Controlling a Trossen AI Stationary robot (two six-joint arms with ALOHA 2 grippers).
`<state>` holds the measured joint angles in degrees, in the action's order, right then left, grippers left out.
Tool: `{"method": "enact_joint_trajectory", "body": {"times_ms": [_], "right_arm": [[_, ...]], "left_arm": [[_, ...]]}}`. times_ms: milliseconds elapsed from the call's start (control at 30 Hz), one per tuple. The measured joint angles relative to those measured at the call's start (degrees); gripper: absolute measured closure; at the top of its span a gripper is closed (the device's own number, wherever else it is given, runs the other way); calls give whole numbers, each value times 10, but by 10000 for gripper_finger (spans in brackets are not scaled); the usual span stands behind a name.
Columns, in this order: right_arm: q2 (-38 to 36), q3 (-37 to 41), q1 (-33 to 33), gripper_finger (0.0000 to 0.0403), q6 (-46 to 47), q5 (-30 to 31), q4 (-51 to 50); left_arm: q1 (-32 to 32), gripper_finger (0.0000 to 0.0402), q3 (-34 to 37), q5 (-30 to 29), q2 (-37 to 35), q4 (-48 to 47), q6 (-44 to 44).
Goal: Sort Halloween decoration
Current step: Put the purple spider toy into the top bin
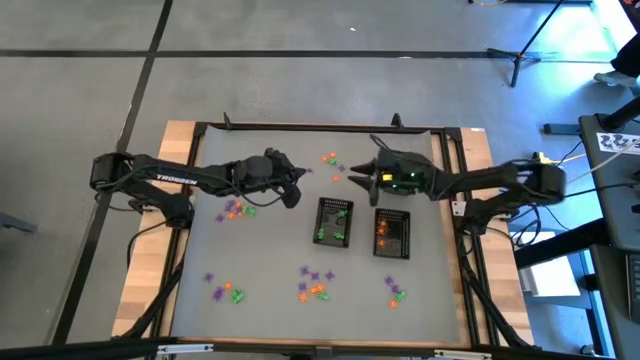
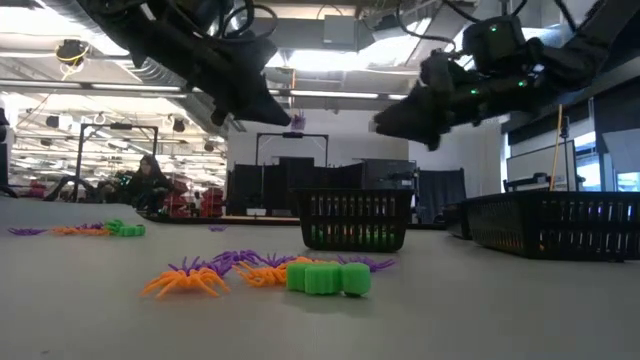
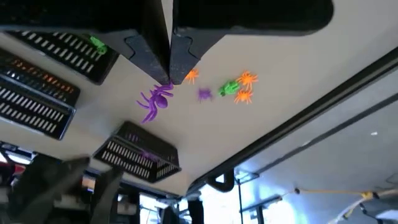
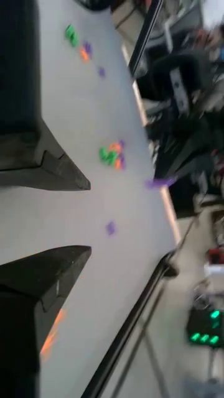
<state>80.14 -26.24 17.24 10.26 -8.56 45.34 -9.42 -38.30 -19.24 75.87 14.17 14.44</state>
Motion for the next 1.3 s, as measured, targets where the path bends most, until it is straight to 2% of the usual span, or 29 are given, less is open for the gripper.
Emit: {"method": "enact_joint_trajectory", "body": {"times_ms": [133, 367, 500, 767, 1133, 1200, 1300], "right_arm": [[65, -33, -18, 251, 0, 2, 55], [142, -124, -30, 251, -1, 9, 55], [167, -162, -31, 251, -2, -13, 51], [188, -190, -31, 251, -1, -30, 37], [202, -207, -30, 251, -2, 0, 38], [202, -207, -30, 258, -2, 0, 37], [202, -207, -30, 288, -7, 0, 34]], "left_arm": [[15, 401, -1, -22, 11, 18, 0], [16, 401, -1, -25, 15, 44, -4], [16, 401, -1, -27, 15, 45, -11], [16, 401, -1, -28, 15, 46, -11], [24, 401, -1, -20, 15, 58, -16], [25, 401, -1, -16, 15, 59, -16], [25, 402, -1, -16, 15, 60, -16]]}}
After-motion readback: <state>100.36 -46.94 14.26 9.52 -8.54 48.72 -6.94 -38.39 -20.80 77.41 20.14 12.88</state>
